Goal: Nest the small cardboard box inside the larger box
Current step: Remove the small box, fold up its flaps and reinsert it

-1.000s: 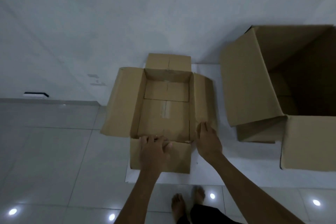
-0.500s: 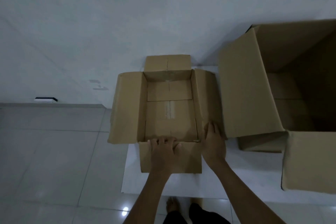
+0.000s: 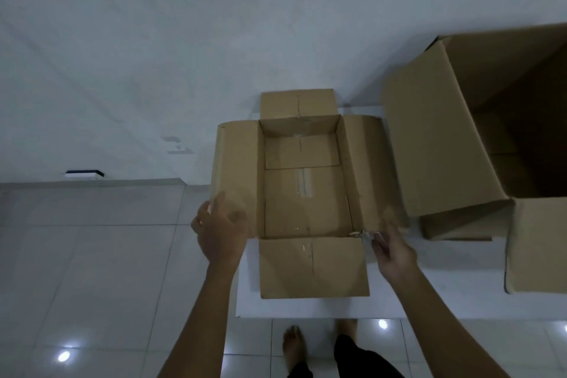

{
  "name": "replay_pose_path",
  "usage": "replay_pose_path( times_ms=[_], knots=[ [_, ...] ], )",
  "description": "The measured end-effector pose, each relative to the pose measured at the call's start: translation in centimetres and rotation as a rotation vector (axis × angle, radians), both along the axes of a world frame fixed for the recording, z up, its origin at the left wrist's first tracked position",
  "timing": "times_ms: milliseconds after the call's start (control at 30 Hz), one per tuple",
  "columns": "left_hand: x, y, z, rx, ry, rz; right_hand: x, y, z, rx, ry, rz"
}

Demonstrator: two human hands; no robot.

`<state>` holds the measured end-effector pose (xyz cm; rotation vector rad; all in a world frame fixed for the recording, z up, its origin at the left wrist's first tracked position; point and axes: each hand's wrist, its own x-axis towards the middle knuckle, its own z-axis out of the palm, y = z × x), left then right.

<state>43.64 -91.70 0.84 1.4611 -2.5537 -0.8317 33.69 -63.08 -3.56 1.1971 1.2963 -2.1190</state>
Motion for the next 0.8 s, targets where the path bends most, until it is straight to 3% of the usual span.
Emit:
replay_pose_path(
  times_ms=[167,433,533,700,800],
  knots=[
    [-1.4,-2.6,-0.9,0.301,-0.042,0.031,-0.1,0.6,0.4,0.009,0.108,-0.025],
    [-0.7,-3.3,1.2,0.289,0.158,0.119,2.1,-0.9,3.0,0.337,0.347,0.068],
    [-1.3,-2.6,2.4,0.289,0.222,0.047,2.8,-1.7,3.5,0.565,0.435,0.191],
    [-2.5,-1.1,2.9,0.256,0.218,-0.181,3.8,-3.4,4.7,0.735,0.68,0.489],
    [-3.1,-0.3,3.1,0.189,0.179,-0.259,3.6,-5.1,4.9,0.832,0.661,0.696]
  ],
)
